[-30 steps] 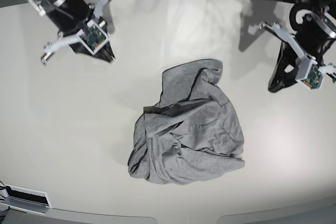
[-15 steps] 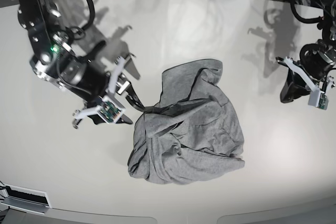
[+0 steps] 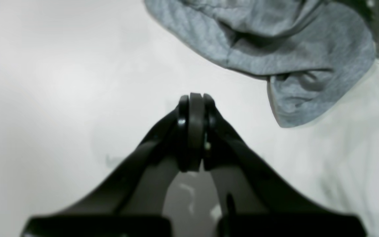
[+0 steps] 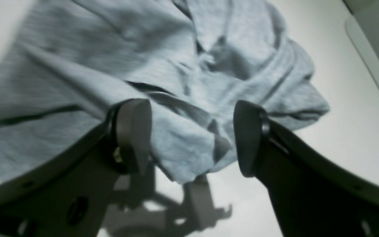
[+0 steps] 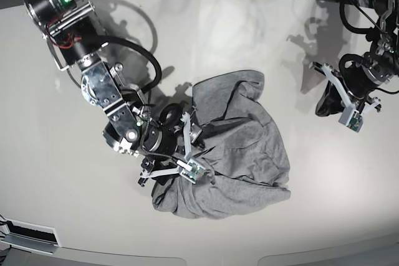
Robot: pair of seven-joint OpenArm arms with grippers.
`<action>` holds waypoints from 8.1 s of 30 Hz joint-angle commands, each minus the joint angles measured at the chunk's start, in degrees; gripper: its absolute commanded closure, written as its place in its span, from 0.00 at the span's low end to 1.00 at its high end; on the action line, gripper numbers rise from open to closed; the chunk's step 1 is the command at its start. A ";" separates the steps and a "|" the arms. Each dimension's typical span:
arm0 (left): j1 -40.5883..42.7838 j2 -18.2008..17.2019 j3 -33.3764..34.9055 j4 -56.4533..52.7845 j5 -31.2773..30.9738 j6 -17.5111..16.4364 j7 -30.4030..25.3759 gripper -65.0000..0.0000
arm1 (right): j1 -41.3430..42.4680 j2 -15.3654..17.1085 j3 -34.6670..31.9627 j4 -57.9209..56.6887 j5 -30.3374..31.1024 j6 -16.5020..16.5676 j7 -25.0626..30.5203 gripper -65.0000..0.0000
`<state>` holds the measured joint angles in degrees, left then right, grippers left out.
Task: Layout the t-shirt on the table in an organized manner, then fold the t-shirt properly
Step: 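Move the right gripper to the grey t-shirt and grasp its edge, then drag the grasped shirt edge away from the pile with the right gripper, then regrasp the shirt with the right gripper and lift it up, then swing the lifted shirt with the right gripper and lay it down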
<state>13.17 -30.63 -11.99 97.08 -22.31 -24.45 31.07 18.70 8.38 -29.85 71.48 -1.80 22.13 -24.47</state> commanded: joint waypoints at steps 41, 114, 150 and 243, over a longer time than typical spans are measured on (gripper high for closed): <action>-0.70 -1.42 -0.39 0.87 -2.27 -6.40 -1.33 1.00 | -4.52 20.98 29.35 32.35 10.40 -15.17 -25.09 1.00; -1.31 -1.60 -0.42 0.90 -7.15 -10.32 1.79 1.00 | 2.27 3.19 4.76 -7.85 6.86 -2.23 -8.13 1.00; -1.11 -1.90 -0.39 0.87 -8.02 -13.99 3.91 1.00 | -7.43 4.68 15.63 41.64 57.22 17.87 -34.10 1.00; 1.25 0.00 -0.42 0.87 -9.35 -14.60 4.96 0.63 | -15.61 14.19 52.72 36.11 39.71 11.17 -34.69 1.00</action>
<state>14.92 -29.69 -12.01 97.08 -30.70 -38.63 37.36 1.83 21.41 22.39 106.74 37.21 33.56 -60.84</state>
